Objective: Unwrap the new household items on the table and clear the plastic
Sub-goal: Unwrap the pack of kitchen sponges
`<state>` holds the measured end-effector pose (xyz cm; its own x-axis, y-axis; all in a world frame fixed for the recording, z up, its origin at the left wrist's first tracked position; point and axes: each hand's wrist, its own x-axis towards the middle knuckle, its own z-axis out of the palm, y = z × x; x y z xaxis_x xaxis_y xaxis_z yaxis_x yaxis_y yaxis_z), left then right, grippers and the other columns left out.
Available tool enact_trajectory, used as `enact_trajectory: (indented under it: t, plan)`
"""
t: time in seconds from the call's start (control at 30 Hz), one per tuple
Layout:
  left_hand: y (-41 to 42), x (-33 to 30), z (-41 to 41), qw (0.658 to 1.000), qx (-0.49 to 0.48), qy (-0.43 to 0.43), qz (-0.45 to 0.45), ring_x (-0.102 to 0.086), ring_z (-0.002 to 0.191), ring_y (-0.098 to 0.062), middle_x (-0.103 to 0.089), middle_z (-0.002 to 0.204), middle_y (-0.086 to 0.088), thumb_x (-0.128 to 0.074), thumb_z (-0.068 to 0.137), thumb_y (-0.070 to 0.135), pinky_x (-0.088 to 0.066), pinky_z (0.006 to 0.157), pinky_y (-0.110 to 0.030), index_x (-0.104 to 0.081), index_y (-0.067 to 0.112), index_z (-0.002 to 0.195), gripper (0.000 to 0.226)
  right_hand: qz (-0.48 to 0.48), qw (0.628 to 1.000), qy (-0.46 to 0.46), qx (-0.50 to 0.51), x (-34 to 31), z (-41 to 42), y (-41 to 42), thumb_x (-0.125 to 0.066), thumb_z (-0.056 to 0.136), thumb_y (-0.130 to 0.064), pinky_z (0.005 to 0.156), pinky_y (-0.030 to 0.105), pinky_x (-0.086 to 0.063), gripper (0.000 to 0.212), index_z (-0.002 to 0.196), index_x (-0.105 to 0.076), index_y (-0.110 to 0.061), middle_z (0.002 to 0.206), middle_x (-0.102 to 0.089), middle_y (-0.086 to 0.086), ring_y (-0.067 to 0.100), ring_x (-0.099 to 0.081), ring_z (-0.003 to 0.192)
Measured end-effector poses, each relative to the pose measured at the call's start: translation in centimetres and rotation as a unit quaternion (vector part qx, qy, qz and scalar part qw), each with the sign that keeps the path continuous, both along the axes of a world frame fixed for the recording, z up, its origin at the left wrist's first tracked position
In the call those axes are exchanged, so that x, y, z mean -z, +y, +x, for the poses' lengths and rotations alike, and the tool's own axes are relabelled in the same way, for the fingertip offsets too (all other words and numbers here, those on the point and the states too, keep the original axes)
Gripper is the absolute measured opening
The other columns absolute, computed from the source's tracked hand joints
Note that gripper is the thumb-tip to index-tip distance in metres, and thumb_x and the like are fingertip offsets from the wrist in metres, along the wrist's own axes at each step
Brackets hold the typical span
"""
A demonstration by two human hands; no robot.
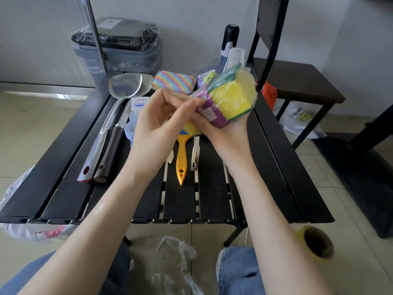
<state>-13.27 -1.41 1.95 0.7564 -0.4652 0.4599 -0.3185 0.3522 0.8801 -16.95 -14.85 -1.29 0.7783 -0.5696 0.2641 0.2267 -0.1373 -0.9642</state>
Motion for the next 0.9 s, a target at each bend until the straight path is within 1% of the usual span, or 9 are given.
enact_trajectory:
  t: [0.1, 0.17, 0.23, 0.4, 0.43, 0.53, 0.67, 0.8, 0.9]
  plan:
    - [0.2, 0.4, 0.6, 0.996, -0.077, -0.012, 0.037, -0.066, 0.084, -0.014, -0.066, 0.083, -0.002, -0.066, 0.089, 0.015, -0.053, 0.076, -0.030, -0.044, 0.018, 0.072, 0.028, -0.006, 0.997, 0.017, -0.081, -0.3, -0.7, -0.5, -0.087, 0.065, -0.028, 0.086, 0.015, -0.051, 0.099, 0.139, -0.022, -0.025, 0.126, -0.050, -0.009, -0.007, -0.057, 0.107]
    - [0.3, 0.5, 1.3, 0.992, -0.116, 0.001, 0.044, -0.058, 0.076, -0.012, -0.056, 0.076, -0.003, -0.063, 0.091, 0.014, -0.049, 0.069, -0.027, -0.040, 0.018, 0.072, 0.031, -0.028, 0.989, 0.048, -0.140, -0.3, -1.2, -1.0, -0.087, 0.058, -0.049, 0.099, 0.027, -0.049, 0.105, 0.140, -0.024, -0.030, 0.132, -0.049, -0.009, 0.006, -0.057, 0.118]
    - [0.5, 0.3, 1.8, 0.991, -0.127, 0.027, 0.030, -0.057, 0.072, -0.008, -0.053, 0.072, 0.002, -0.060, 0.093, 0.010, -0.047, 0.067, -0.019, -0.038, 0.017, 0.074, 0.030, -0.052, 0.982, 0.083, -0.161, -0.5, -1.6, -1.2, -0.081, 0.053, -0.065, 0.098, 0.023, -0.048, 0.105, 0.138, -0.032, -0.028, 0.125, -0.053, -0.016, 0.001, -0.057, 0.114]
    - [1.1, 0.0, 1.8, 0.996, -0.029, 0.077, 0.032, -0.064, 0.065, -0.003, -0.065, 0.077, 0.004, -0.055, 0.093, 0.005, -0.048, 0.059, -0.014, -0.041, 0.014, 0.085, 0.019, 0.000, 0.982, 0.030, -0.184, -0.8, -2.1, -2.3, -0.083, 0.065, -0.021, 0.087, 0.023, -0.049, 0.063, 0.119, -0.050, -0.020, 0.106, -0.066, -0.013, 0.006, -0.061, 0.106]
    - [1.3, -0.1, 1.9, 0.994, 0.001, 0.098, 0.040, -0.064, 0.063, -0.005, -0.066, 0.075, 0.005, -0.054, 0.093, 0.004, -0.047, 0.057, -0.015, -0.042, 0.016, 0.087, 0.018, 0.024, 0.981, 0.017, -0.192, -1.0, -2.3, -2.6, -0.085, 0.063, -0.014, 0.087, 0.024, -0.050, 0.068, 0.120, -0.050, -0.016, 0.107, -0.066, -0.009, 0.009, -0.062, 0.106]
    - [1.3, -0.3, 1.9, 0.989, 0.034, 0.127, 0.070, -0.063, 0.057, -0.011, -0.062, 0.066, 0.007, -0.053, 0.094, 0.015, -0.050, 0.058, -0.019, -0.049, 0.020, 0.092, 0.007, 0.036, 0.977, 0.008, -0.209, -1.3, -2.7, -3.1, -0.085, 0.058, -0.027, 0.086, 0.026, -0.051, 0.070, 0.119, -0.053, -0.012, 0.108, -0.069, -0.004, 0.014, -0.064, 0.107]
    - [1.2, -0.2, 2.0, 0.981, -0.043, 0.070, 0.173, -0.062, 0.053, -0.002, -0.064, 0.058, 0.008, -0.056, 0.093, 0.031, -0.056, 0.059, -0.018, -0.063, 0.015, 0.084, 0.020, 0.018, 0.977, 0.028, -0.210, -1.4, -2.7, -2.7, -0.084, 0.053, -0.031, 0.084, 0.026, -0.052, 0.065, 0.112, -0.058, -0.020, 0.103, -0.072, -0.008, 0.013, -0.065, 0.105]
    - [1.3, 0.3, 2.7, 0.966, -0.143, -0.031, 0.213, -0.054, 0.050, 0.004, -0.059, 0.059, 0.008, -0.055, 0.096, 0.027, -0.044, 0.054, -0.010, -0.061, 0.018, 0.079, 0.020, 0.013, 0.979, 0.034, -0.203, -1.8, -2.9, -2.5, -0.087, 0.050, -0.036, 0.081, 0.023, -0.052, 0.078, 0.119, -0.053, -0.020, 0.104, -0.071, -0.011, 0.011, -0.065, 0.105]
    - [0.8, 0.4, 2.3, 0.977, -0.132, 0.010, 0.168, -0.056, 0.049, 0.000, -0.058, 0.052, 0.008, -0.049, 0.099, 0.023, -0.053, 0.062, -0.024, -0.056, 0.015, 0.080, 0.022, 0.028, 0.982, 0.014, -0.184, -2.0, -3.1, -2.7, -0.088, 0.049, -0.038, 0.078, 0.022, -0.053, 0.084, 0.121, -0.051, -0.018, 0.104, -0.071, -0.011, 0.010, -0.066, 0.103]
